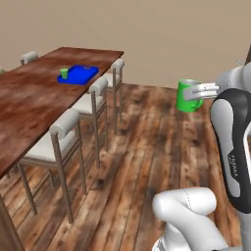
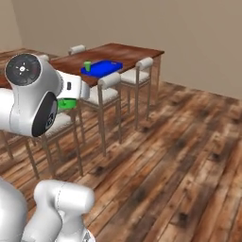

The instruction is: There is a tray on the dining counter. Grab the cup, mug, and pitcher and place them on the tray. The pitcher may be placed next to the tray if it cannot fit the tray.

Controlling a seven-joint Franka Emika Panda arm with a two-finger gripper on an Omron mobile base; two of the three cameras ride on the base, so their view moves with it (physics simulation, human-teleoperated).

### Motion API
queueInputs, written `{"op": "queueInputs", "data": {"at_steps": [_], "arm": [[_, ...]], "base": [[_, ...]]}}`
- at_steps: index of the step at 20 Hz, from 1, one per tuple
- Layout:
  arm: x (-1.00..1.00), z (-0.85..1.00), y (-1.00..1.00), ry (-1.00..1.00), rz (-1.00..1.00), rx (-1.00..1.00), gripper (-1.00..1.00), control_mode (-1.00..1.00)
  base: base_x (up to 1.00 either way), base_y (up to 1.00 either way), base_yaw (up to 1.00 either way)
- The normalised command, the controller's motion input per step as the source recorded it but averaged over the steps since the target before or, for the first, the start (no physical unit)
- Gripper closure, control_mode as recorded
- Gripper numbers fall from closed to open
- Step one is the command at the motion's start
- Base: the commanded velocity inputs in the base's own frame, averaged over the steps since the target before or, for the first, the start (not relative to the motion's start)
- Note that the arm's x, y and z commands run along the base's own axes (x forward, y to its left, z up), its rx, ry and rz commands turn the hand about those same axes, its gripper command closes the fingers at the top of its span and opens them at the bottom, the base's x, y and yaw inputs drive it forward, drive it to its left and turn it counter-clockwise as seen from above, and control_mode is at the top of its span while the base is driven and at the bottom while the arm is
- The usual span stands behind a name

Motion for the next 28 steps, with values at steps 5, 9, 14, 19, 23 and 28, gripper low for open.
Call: {"op": "queueInputs", "data": {"at_steps": [5,9,14,19,23,28], "arm": [[0.00,0.00,0.00,0.00,0.00,0.00,1.00,1.00],[0.00,0.00,0.00,0.00,0.00,0.00,1.00,1.00],[0.00,0.00,0.00,0.00,0.00,0.00,1.00,1.00],[0.00,0.00,0.00,0.00,0.00,0.00,1.00,1.00],[0.00,0.00,0.00,0.00,0.00,0.00,1.00,1.00],[0.00,0.00,0.00,0.00,0.00,0.00,1.00,1.00]], "base": [[1.00,-0.50,0.20],[0.93,-0.59,0.27],[0.65,-0.95,0.43],[0.77,-0.94,0.46],[0.73,-0.93,0.46],[0.64,-0.89,0.43]]}}
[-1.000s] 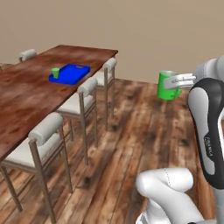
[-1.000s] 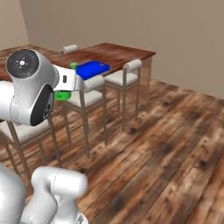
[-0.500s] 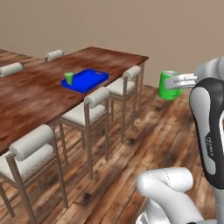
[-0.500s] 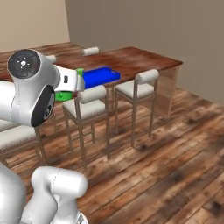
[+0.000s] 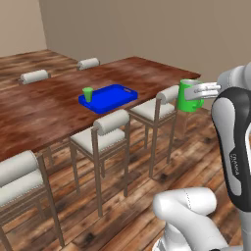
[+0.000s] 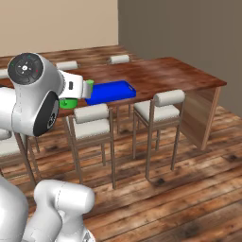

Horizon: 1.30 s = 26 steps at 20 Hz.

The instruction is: There is a tray on the dining counter. Grab the cup, mug, and pitcher and place them on the tray. The pitcher may be placed next to the tray if it cannot fit the tray.

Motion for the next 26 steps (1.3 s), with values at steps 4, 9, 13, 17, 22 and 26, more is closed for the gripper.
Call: {"op": "queueInputs", "data": {"at_steps": [4,9,13,17,22,26], "arm": [[0.00,0.00,0.00,0.00,0.00,0.00,1.00,1.00],[0.00,0.00,0.00,0.00,0.00,0.00,1.00,1.00],[0.00,0.00,0.00,0.00,0.00,0.00,1.00,1.00],[0.00,0.00,0.00,0.00,0.00,0.00,1.00,1.00],[0.00,0.00,0.00,0.00,0.00,0.00,1.00,1.00],[0.00,0.00,0.00,0.00,0.00,0.00,1.00,1.00]], "base": [[0.55,-0.84,0.40],[0.58,-0.77,0.38],[0.69,-0.46,0.29],[0.77,-0.19,0.21],[0.75,-0.17,0.22],[0.60,-0.25,0.26]]}}
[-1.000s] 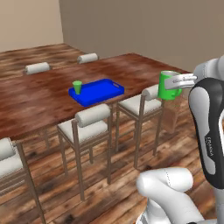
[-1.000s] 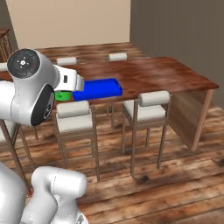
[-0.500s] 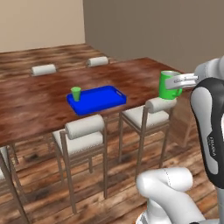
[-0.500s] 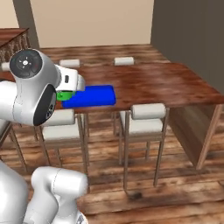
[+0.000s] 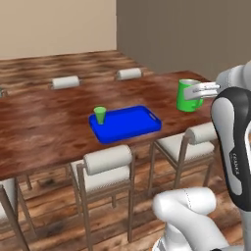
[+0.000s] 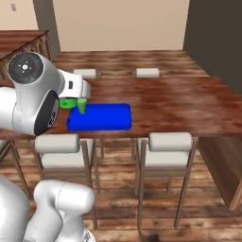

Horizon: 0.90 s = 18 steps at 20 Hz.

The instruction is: There is a tray on the dining counter. Grab the cup, mug, and pitcher and place them on the tray. The pitcher may be placed next to the tray if it cannot fit the tray.

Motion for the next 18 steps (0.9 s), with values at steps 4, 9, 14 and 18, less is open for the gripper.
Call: {"op": "queueInputs", "data": {"at_steps": [4,9,14,18], "arm": [[0.00,0.00,0.00,0.00,0.00,0.00,1.00,1.00],[0.00,0.00,0.00,0.00,0.00,0.00,1.00,1.00],[0.00,0.00,0.00,0.00,0.00,0.00,1.00,1.00],[0.00,0.00,0.00,0.00,0.00,0.00,1.00,1.00]], "base": [[0.54,-0.24,0.25],[0.66,-0.32,0.20],[0.55,-0.33,0.13],[0.51,-0.11,0.07]]}}
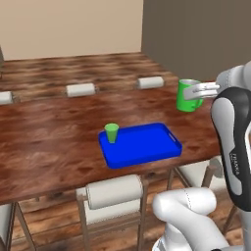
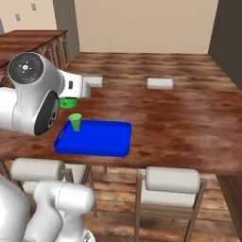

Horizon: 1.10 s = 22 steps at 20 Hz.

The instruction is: There is a tray on the dining counter. Grab the cup, mug, and pitcher and place them on the tray. The pitcher may be placed next to the tray if it cannot fit the tray.

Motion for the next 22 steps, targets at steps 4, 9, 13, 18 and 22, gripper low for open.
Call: {"op": "queueInputs", "data": {"at_steps": [4,9,13,18,22], "arm": [[0.00,0.00,0.00,0.00,0.00,0.00,1.00,1.00],[0.00,0.00,0.00,0.00,0.00,0.00,1.00,1.00],[0.11,-0.04,-0.03,0.00,0.03,0.00,1.00,-1.00],[0.36,-0.22,-0.06,0.09,0.16,0.00,1.00,-1.00],[0.40,-0.36,-0.03,0.07,0.22,0.00,1.00,-1.00]], "base": [[0.48,-0.10,0.05],[0.32,-0.05,0.05],[0.26,-0.07,0.04],[0.00,0.00,0.00],[0.00,0.00,0.00]]}}
